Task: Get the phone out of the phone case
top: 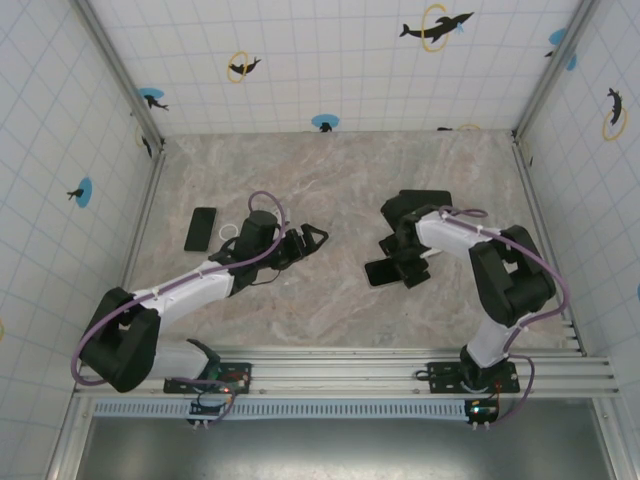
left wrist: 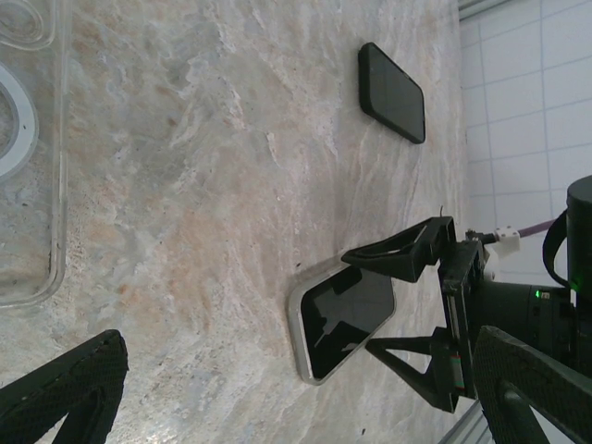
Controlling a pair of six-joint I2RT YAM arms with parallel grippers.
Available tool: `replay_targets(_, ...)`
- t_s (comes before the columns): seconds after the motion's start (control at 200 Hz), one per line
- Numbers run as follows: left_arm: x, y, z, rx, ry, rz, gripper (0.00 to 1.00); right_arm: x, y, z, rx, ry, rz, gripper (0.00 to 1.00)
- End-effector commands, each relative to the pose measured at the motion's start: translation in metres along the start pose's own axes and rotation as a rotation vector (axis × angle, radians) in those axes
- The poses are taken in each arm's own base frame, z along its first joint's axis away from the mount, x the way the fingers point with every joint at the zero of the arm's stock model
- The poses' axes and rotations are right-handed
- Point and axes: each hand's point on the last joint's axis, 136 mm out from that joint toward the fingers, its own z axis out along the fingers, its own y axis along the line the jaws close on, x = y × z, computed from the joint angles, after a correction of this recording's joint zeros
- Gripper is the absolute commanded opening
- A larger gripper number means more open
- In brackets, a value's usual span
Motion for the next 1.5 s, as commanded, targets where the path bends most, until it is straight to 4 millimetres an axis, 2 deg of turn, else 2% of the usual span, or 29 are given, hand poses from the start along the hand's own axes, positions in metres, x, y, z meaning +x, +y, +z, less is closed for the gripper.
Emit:
replay_targets(0.0,0.008,0.004,0.002,0.002,0.023,0.03,0.98,-0.001,-0.01,0.006,0.073,-0.002,0.033,0.99)
replay_targets(0.35,0.009,0.004,0.005,0.011,0.031,0.029,0.98,0.032,-0.02,0.016,0.154,0.076,0.029,0.98)
replay_targets(0.46,0.01,0.003,0.006,0.015,0.035,0.032,0.98,0.031,-0.021,0.018,0.182,0.069,0.017,0.97)
replay_targets(0.596,0.011,0.006,0.006,0.01,0.038,0.03,0.98,0.025,-0.023,0.022,0.201,0.048,-0.011,0.89)
replay_targets(0.736,0.012,0.006,0.006,0.008,0.042,0.033,0.98,0.021,-0.027,0.023,0.203,0.039,-0.015,0.85)
replay_targets(0.871,0.013,0.006,0.007,0.009,0.052,0.031,0.98,0.021,-0.034,0.026,0.208,0.041,-0.02,0.69)
replay_targets(0.911,0.013,0.005,0.007,0.011,0.054,0.032,0.98,0.021,-0.034,0.025,0.205,0.036,-0.022,0.68)
replay_targets(1.031,0.012,0.003,0.008,0.01,0.056,0.037,0.98,0.019,-0.032,0.02,0.182,0.028,-0.028,0.66)
replay_targets(1.126,0.011,0.001,0.008,0.016,0.055,0.036,0.98,0.014,-0.022,0.01,0.139,0.0,-0.052,0.63)
replay_targets(1.326,0.003,-0.002,0.007,-0.006,0.037,0.047,0.98,0.01,0.001,-0.017,0.021,-0.05,-0.191,0.6)
replay_targets(1.491,-0.005,-0.005,0.005,-0.018,0.008,0.068,0.98,0.018,0.017,-0.034,-0.077,-0.102,-0.374,0.57)
